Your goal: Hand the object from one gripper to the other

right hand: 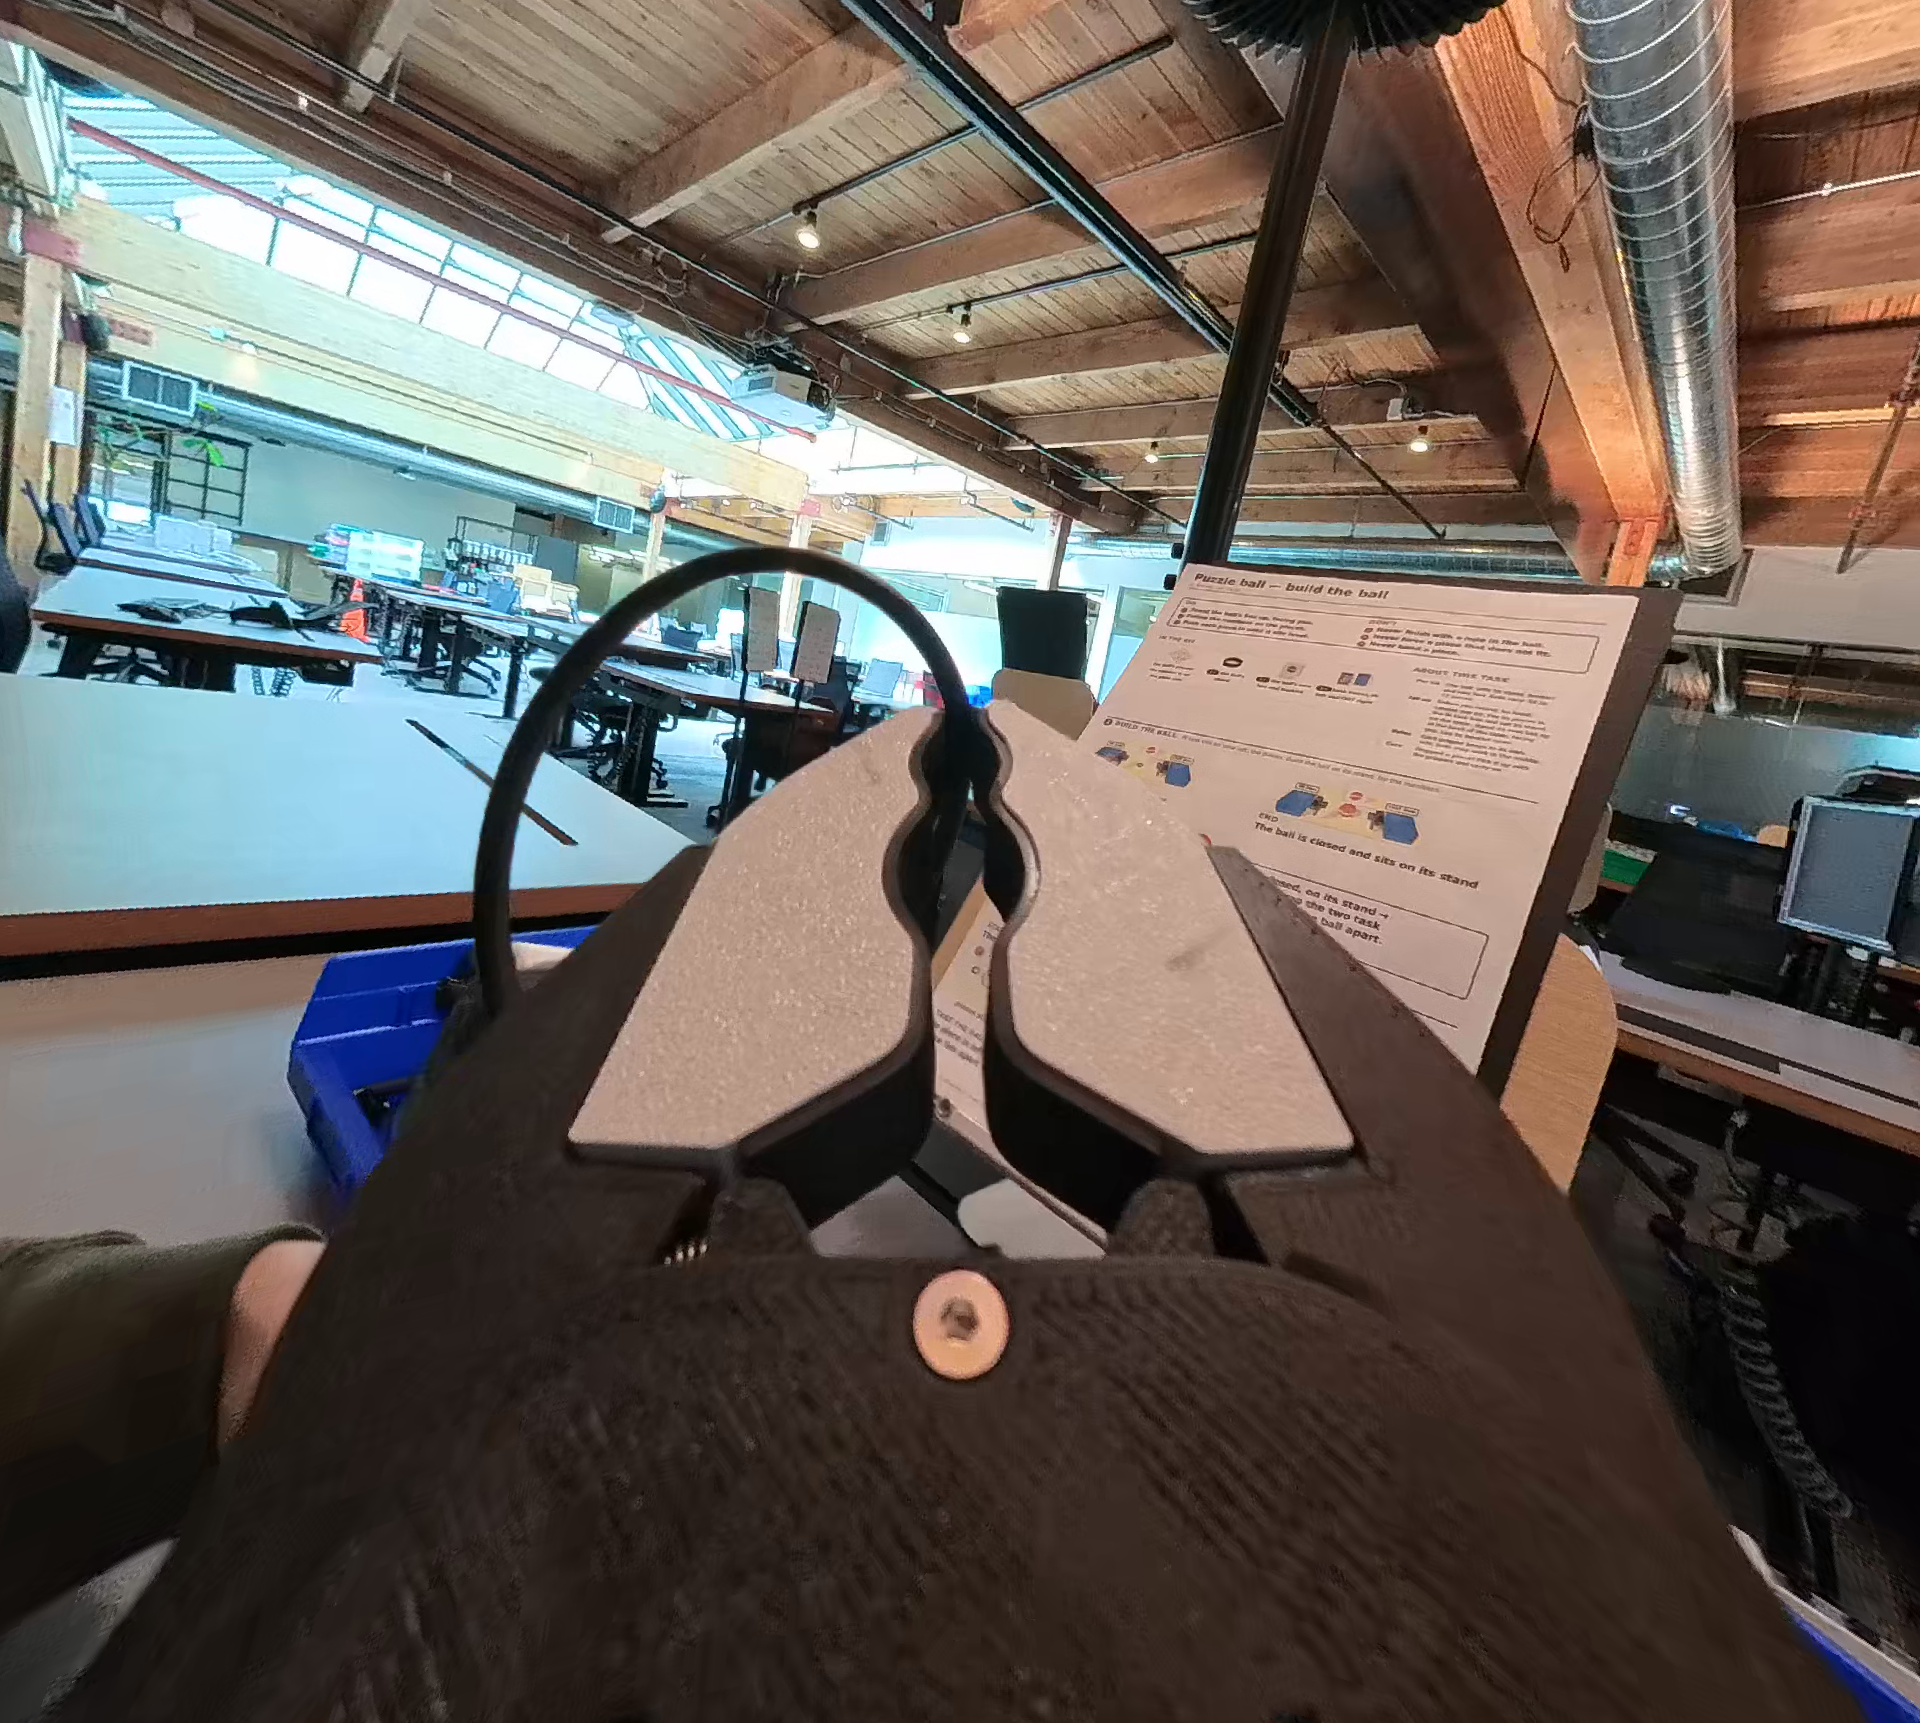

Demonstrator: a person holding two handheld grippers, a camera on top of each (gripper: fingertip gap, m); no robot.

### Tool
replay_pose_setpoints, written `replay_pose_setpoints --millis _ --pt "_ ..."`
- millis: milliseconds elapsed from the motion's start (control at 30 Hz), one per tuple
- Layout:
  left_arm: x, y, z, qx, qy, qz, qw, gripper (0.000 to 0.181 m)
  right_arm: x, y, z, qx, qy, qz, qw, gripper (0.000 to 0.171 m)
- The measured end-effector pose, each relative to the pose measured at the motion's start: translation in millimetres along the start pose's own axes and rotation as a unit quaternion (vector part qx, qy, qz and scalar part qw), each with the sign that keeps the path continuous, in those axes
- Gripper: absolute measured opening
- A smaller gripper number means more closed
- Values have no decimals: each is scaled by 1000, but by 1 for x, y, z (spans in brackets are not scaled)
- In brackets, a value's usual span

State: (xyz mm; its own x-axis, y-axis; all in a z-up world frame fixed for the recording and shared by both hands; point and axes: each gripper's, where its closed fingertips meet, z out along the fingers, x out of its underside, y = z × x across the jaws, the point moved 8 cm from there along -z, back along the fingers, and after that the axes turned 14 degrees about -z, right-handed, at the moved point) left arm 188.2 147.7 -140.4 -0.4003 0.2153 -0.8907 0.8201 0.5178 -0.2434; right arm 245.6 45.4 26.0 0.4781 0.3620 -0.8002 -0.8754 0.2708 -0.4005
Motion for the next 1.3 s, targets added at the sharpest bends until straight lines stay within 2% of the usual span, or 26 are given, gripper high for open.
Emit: replay_pose_setpoints --millis 167,267,333,433,533,600,633,700,800,933,1100,1200,1300 --pt "-9 7 -16 -56 -22 -13 998 5 7 -7 -4 23 43 -26 998 4" --pt "-18 14 -41 -127 -56 -18 990 5 16 -11 -9 4 99 -26 995 6" --pt "-26 16 -65 -186 -93 -13 978 5 22 -10 -15 -45 146 -9 988 32" --pt "-39 10 -105 -268 -150 13 951 5 35 -4 -30 -129 259 10 957 73" --pt "-51 -4 -136 -293 -221 30 930 5 39 1 -39 -149 306 -53 939 84" --pt "-56 -13 -150 -293 -250 34 922 5 41 11 -44 -197 336 -68 918 88" --pt "-57 -16 -154 -293 -256 38 921 5 42 15 -44 -211 341 -89 912 88" --pt "-60 -21 -157 -282 -258 43 923 5 39 21 -35 -199 313 -123 920 88" --pt "-61 -25 -151 -291 -237 63 925 5 31 39 -13 -233 238 -58 941 81" --pt "-61 -26 -140 -337 -181 103 918 5 21 51 7 -212 176 -32 961 64" --pt "-60 -26 -134 -405 -128 160 891 5 14 58 3 -255 164 18 953 61" --pt "-62 -29 -128 -422 -115 201 876 5 15 47 2 -213 180 43 959 58" --pt "-64 -34 -118 -414 -109 215 878 5 23 45 6 -185 200 26 962 43"
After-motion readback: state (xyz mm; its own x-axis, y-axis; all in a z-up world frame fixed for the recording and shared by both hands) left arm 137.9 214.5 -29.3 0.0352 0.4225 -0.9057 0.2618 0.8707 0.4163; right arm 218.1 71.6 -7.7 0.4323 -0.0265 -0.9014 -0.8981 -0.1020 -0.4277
